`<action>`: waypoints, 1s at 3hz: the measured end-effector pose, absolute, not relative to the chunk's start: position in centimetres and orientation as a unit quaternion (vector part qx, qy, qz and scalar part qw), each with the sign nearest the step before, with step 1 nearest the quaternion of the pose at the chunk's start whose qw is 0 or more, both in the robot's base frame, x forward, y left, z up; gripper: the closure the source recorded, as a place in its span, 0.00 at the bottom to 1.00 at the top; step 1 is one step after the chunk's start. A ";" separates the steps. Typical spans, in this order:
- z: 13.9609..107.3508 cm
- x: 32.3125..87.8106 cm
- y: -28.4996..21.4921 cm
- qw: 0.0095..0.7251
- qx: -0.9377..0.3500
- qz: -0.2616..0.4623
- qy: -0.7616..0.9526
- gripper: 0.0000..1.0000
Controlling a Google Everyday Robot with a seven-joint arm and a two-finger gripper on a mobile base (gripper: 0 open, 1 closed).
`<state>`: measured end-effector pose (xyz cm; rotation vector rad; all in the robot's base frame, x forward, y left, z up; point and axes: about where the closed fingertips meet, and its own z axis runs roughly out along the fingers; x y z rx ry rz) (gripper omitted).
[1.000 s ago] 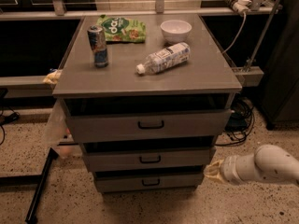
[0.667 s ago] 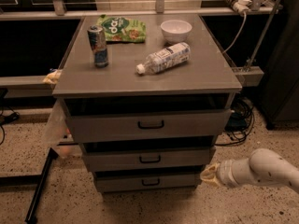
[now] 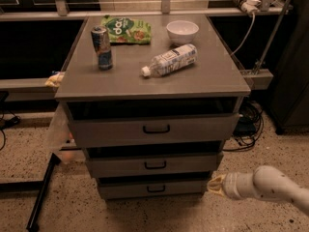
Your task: Open bottom drawer
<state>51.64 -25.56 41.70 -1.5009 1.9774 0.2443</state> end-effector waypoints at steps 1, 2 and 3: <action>34.2 52.5 -24.3 0.345 -0.589 0.106 0.723 1.00; 34.3 52.5 -24.3 0.345 -0.590 0.105 0.723 1.00; 32.0 52.9 -24.5 0.344 -0.592 0.100 0.722 1.00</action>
Offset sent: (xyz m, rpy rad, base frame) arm 0.0104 0.0071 -0.0489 0.0263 -0.0474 0.0494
